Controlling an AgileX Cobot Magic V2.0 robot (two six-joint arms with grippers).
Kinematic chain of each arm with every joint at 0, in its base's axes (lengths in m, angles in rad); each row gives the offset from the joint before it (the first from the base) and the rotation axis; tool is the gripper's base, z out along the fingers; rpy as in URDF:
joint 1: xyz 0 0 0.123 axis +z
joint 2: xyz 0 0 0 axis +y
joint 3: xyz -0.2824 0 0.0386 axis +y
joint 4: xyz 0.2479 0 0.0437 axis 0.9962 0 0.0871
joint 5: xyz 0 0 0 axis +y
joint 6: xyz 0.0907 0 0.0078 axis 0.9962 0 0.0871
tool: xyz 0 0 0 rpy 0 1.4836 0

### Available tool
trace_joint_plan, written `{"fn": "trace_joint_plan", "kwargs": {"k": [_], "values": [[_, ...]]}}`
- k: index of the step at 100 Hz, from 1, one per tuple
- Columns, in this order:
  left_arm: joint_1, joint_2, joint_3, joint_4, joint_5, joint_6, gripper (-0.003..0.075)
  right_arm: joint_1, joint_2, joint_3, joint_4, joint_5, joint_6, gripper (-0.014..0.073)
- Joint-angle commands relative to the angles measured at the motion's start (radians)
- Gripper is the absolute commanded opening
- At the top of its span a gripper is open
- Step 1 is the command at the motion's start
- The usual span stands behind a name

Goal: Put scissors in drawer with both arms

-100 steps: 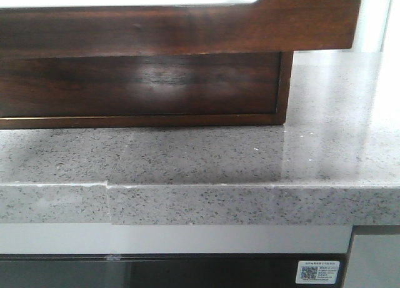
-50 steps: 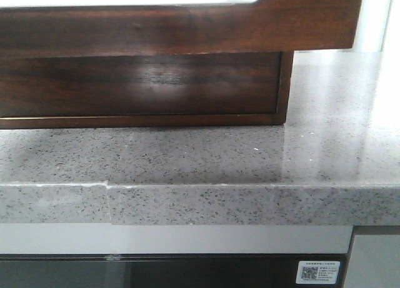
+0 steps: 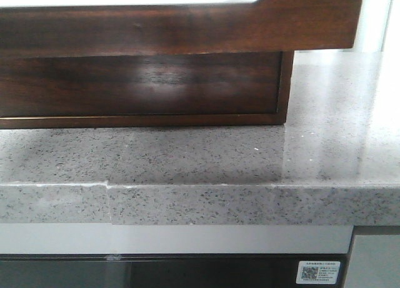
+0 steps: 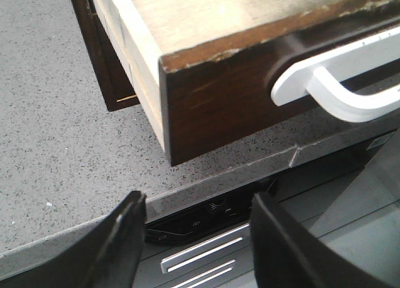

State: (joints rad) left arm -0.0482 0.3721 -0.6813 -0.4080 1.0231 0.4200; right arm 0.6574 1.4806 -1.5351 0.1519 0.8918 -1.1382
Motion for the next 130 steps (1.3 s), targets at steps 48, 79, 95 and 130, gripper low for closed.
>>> {"fn": "trace_joint_plan", "kwargs": {"k": [48,79,95,130], "values": [[-0.008,0.009,-0.028,-0.028,-0.060,-0.011,0.0355,0.001,-0.033,-0.030,-0.056,-0.060,0.003,0.0243],[-0.008,0.009,-0.028,-0.025,-0.065,-0.011,0.0355,0.001,-0.116,-0.067,-0.058,-0.011,0.179,0.0243],[-0.008,0.009,-0.028,-0.025,-0.068,-0.011,0.0355,-0.017,-0.223,-0.069,-0.058,0.085,0.381,0.0243],[-0.008,0.009,-0.028,-0.023,-0.070,-0.011,0.0355,-0.392,-0.512,0.214,-0.049,0.024,0.853,0.0243]]}}
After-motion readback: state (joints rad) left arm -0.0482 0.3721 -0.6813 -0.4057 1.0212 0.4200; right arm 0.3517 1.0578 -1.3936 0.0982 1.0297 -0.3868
